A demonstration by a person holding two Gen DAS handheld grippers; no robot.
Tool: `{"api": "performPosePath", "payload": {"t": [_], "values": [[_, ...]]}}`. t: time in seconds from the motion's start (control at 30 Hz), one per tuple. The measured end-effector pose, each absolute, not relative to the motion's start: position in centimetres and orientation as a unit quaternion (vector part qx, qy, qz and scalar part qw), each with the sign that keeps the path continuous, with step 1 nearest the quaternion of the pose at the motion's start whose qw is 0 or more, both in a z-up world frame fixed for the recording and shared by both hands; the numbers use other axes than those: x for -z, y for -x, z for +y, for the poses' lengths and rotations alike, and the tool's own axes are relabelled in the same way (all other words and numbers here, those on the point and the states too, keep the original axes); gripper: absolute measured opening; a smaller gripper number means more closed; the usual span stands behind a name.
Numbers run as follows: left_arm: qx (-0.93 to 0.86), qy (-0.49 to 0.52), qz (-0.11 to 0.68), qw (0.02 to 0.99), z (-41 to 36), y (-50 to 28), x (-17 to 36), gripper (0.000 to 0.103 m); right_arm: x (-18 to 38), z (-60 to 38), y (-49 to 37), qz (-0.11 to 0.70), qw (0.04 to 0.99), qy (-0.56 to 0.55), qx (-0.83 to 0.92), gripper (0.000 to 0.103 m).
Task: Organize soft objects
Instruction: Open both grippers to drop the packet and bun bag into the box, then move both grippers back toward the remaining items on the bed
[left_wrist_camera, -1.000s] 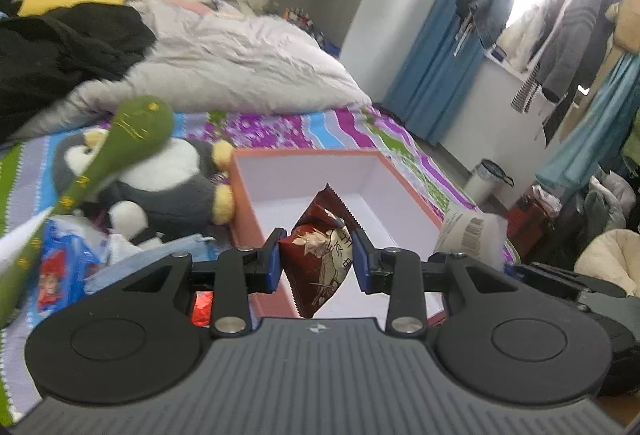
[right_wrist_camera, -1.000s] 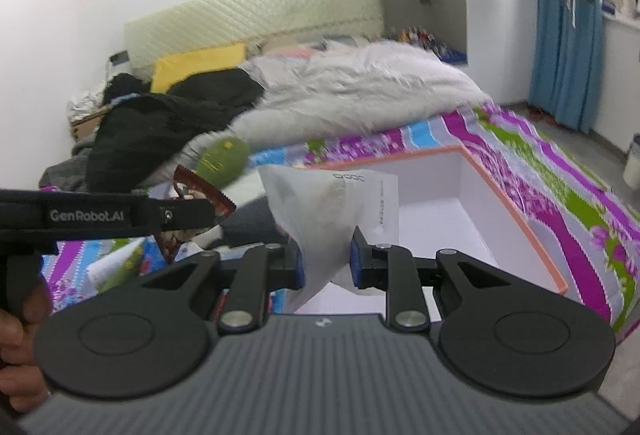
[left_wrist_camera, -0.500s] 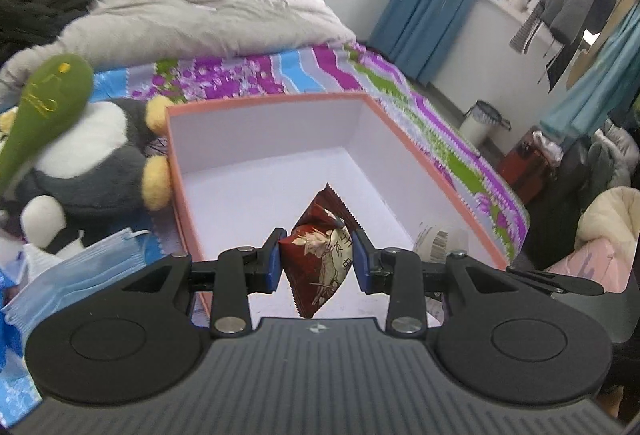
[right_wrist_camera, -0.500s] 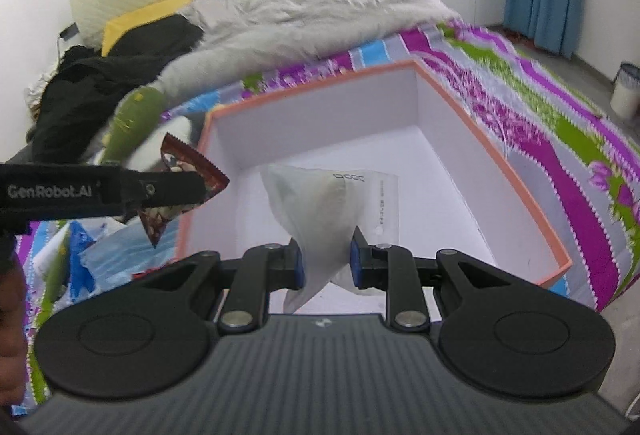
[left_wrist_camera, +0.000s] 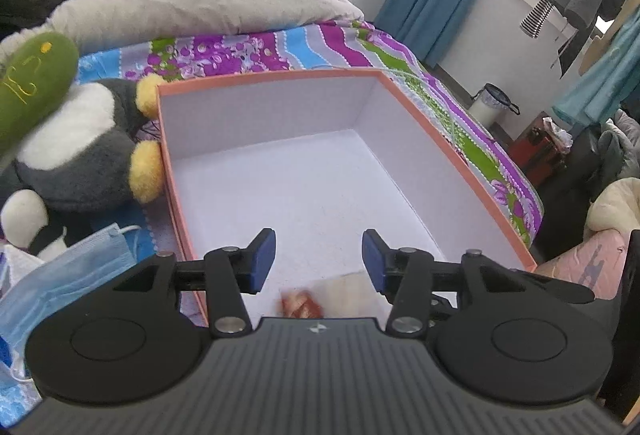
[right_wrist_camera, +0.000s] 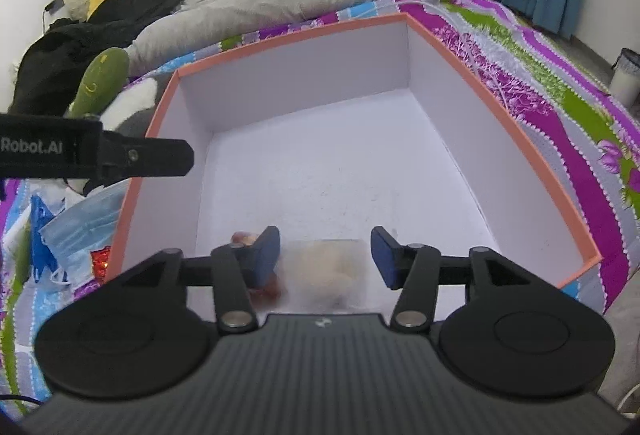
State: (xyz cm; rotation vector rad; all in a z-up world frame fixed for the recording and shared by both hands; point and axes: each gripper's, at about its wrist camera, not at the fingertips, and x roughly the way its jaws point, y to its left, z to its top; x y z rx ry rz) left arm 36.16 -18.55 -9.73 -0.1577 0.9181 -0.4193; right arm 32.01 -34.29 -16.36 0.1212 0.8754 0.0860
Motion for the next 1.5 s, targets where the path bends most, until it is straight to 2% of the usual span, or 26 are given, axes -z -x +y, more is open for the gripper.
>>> {"api": "performPosePath", "payload": {"t": [0.23, 0.97, 1.2, 1.5], "values": [[0.191, 0.083, 0.414, 0.886, -16.4, -33.0, 6.4, 0.054, 13.7, -33.3, -29.9, 0.4, 0.913, -0.063, -0.047, 0.053], [0.16, 0.116, 0.298, 0.934, -6.1, -15.8, -5.1, 0.054, 2.8, -26.8, -18.0, 0.28, 0.952, -0.044, -0.114, 0.054], [0.138, 0.115, 0.281, 0.943, -3.4, -11.2, -6.4, 0.054, 1.8, -24.7, -15.3, 0.263, 0.954, -0.035, -0.139, 0.054], [0.11, 0.113, 0.291, 0.944, -0.9, -7.4, -5.3, 0.054, 3.3, -22.0, -13.1, 0.274, 0.946, -0.035, -0.169, 0.054]]}}
